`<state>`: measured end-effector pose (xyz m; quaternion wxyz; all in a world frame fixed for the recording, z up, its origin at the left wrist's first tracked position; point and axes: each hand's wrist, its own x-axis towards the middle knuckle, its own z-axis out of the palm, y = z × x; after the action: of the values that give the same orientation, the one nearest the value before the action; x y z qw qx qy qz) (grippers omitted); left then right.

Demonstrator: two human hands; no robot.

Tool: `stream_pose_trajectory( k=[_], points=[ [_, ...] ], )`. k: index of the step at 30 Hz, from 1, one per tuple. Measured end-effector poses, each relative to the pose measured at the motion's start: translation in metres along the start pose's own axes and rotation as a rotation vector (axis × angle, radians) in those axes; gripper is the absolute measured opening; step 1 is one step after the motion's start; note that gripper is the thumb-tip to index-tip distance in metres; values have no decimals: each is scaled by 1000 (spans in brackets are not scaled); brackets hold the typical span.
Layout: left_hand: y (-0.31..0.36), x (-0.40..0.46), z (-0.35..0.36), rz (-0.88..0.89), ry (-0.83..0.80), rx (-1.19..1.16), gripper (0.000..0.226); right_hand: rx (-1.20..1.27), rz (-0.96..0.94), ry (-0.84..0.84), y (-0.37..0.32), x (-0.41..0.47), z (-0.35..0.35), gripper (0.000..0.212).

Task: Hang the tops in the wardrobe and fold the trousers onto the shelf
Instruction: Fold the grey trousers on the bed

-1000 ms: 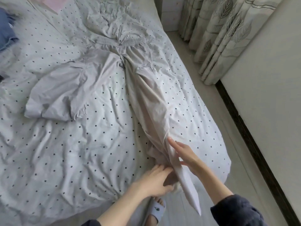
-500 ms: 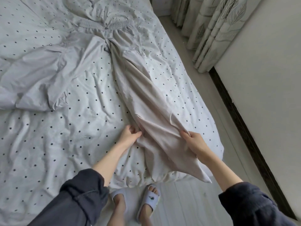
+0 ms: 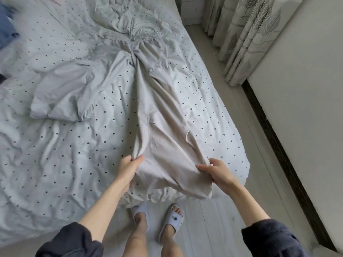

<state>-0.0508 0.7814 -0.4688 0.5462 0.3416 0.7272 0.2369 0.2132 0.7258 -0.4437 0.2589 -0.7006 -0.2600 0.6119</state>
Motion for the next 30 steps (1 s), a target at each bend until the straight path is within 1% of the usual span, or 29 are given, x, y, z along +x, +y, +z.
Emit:
stream_pose_trajectory(
  k=[3, 6, 8, 11, 13, 16, 18, 21, 23, 27, 28, 30],
  points=[
    [17, -14, -39, 56, 34, 105, 39, 27, 103, -48, -12, -11, 17, 20],
    [32, -14, -67, 104, 52, 200, 37, 101, 177, -188, -28, -20, 31, 12],
    [35, -14, -76, 120, 82, 278, 40, 157, 205, -240, -36, -24, 37, 7],
    [35, -16, -83, 128, 157, 404, 41, 212, 220, -288, -43, -25, 46, 14],
    [33, -15, -84, 116, 225, 518, 41, 208, 210, -314, -45, -23, 48, 11],
    [29, -13, -83, 102, 313, 474, 43, 187, 190, -348, -49, -20, 47, 4],
    [25, -8, -83, 96, 378, 374, 39, 133, 179, -323, -49, -18, 48, 3],
    [22, -10, -83, 42, 410, 261, 13, -13, 131, -240, -48, -16, 49, 10],
    [23, -15, -81, 31, 386, 250, 18, -80, 100, -204, -46, -16, 48, 12],
    [25, -12, -79, 27, 286, 219, 10, -169, 26, -115, -44, -15, 44, 13],
    [23, -10, -80, 10, 259, 197, 14, -200, 10, -78, -43, -15, 44, 15],
    [19, -5, -82, -12, 209, 128, 26, -278, -31, 4, -43, -13, 43, 30]
  ],
)
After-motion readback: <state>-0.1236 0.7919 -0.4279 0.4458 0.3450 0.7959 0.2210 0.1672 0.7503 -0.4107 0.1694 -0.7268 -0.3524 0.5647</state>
